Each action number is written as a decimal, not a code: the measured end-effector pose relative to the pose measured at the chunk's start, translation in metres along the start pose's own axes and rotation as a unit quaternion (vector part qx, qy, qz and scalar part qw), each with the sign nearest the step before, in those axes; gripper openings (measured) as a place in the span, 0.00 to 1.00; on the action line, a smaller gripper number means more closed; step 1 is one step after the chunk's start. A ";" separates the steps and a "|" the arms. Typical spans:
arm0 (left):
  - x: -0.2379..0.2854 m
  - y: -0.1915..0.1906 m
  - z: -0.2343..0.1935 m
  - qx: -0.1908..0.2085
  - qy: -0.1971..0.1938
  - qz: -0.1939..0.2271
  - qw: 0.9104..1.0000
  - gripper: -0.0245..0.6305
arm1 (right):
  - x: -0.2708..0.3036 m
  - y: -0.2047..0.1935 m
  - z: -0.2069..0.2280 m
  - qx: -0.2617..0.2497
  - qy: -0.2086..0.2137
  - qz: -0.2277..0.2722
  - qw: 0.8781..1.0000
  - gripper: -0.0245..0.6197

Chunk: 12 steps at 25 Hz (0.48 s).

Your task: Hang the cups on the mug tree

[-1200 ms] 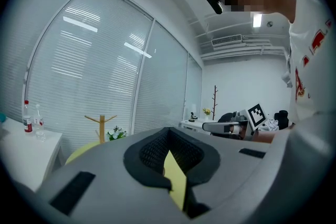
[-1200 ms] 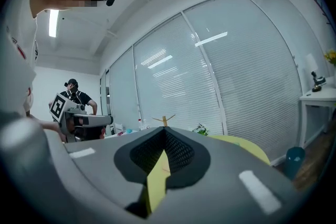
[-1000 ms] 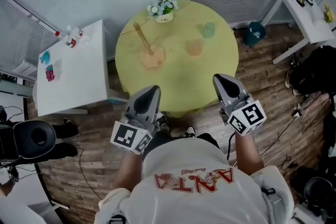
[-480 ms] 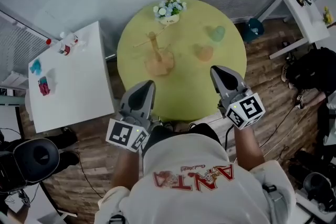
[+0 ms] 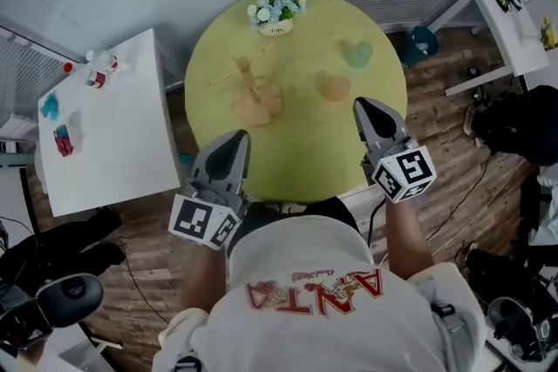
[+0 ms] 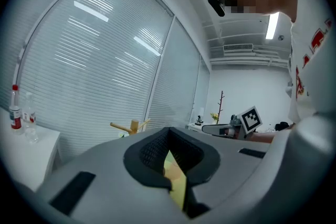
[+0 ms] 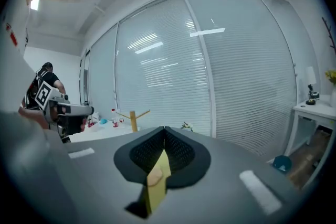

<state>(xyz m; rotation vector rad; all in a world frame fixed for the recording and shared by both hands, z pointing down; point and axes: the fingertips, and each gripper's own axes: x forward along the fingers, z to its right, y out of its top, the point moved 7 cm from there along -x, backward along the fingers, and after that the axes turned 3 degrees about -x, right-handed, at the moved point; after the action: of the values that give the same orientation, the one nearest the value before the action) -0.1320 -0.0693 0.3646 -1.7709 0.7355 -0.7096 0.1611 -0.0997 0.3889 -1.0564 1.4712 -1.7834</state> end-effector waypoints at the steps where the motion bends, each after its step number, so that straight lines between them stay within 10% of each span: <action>1: 0.003 -0.002 0.004 -0.003 0.005 -0.001 1.000 0.05 | 0.002 -0.005 0.009 -0.002 0.002 -0.010 1.000 0.04; 12: 0.044 -0.027 0.029 -0.018 0.054 -0.024 0.998 0.05 | 0.063 -0.098 0.074 -0.014 0.028 -0.169 0.985 0.43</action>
<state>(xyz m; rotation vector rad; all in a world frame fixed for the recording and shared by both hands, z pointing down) -0.0784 -0.0789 0.3874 -1.7999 0.7839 -0.8336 0.1968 -0.1691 0.5030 -1.3467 1.4180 -2.0423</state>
